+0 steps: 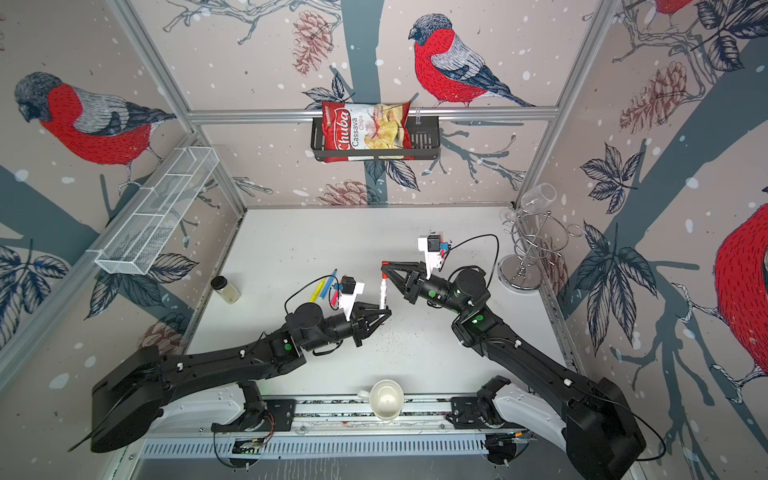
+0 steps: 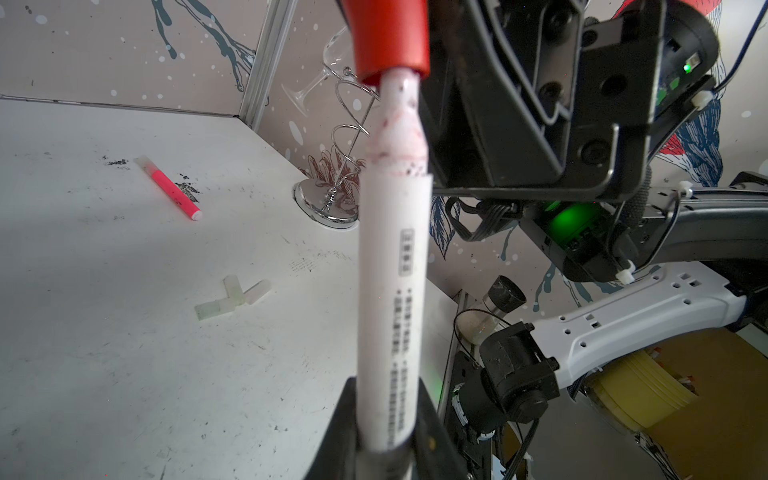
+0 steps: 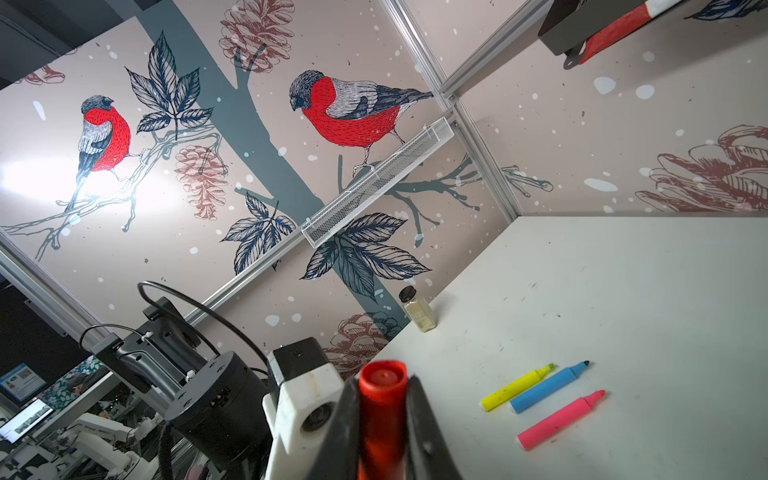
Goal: Insert the pens into the pen caps
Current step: 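Lower the red cap onto the white marker tip with the right gripper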
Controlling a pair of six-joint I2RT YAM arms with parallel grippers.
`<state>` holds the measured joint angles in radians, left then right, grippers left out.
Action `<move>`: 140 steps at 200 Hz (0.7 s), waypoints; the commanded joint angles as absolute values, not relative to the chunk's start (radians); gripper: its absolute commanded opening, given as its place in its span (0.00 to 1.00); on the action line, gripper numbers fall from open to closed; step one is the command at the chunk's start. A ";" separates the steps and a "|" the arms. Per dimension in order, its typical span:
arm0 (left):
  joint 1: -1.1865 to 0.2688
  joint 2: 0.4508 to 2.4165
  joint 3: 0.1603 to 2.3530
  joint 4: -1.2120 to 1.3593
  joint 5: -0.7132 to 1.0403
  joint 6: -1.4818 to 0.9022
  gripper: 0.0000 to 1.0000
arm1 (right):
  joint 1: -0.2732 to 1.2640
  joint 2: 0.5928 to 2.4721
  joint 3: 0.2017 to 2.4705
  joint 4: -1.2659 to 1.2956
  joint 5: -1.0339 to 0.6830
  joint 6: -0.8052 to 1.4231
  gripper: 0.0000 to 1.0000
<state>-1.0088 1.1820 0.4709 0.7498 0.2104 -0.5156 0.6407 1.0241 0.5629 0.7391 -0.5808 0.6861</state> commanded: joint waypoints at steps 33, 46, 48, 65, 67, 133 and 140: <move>-1.006 1.180 0.481 0.809 0.228 -0.511 0.00 | 0.669 1.018 0.541 0.822 -0.635 0.683 0.17; -1.005 1.186 0.490 0.811 0.233 -0.511 0.00 | 0.675 1.020 0.549 0.811 -0.645 0.672 0.17; -1.005 1.186 0.490 0.811 0.234 -0.511 0.00 | 0.676 1.020 0.550 0.808 -0.647 0.670 0.17; -1.005 1.185 0.495 0.818 0.232 -0.511 0.00 | 0.683 1.017 0.556 0.787 -0.650 0.654 0.16; -1.005 1.184 0.495 0.819 0.232 -0.512 0.00 | 0.683 1.017 0.555 0.787 -0.650 0.652 0.16; -0.984 1.176 0.459 0.967 0.252 -0.573 0.00 | 0.703 1.013 0.529 0.779 -0.668 0.631 0.17; -0.980 1.175 0.459 0.969 0.256 -0.574 0.00 | 0.704 1.014 0.529 0.774 -0.669 0.628 0.17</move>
<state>-0.9958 1.1793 0.4595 0.8188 0.2634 -0.5419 0.6945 1.0164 0.5362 0.7891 -0.5976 0.6476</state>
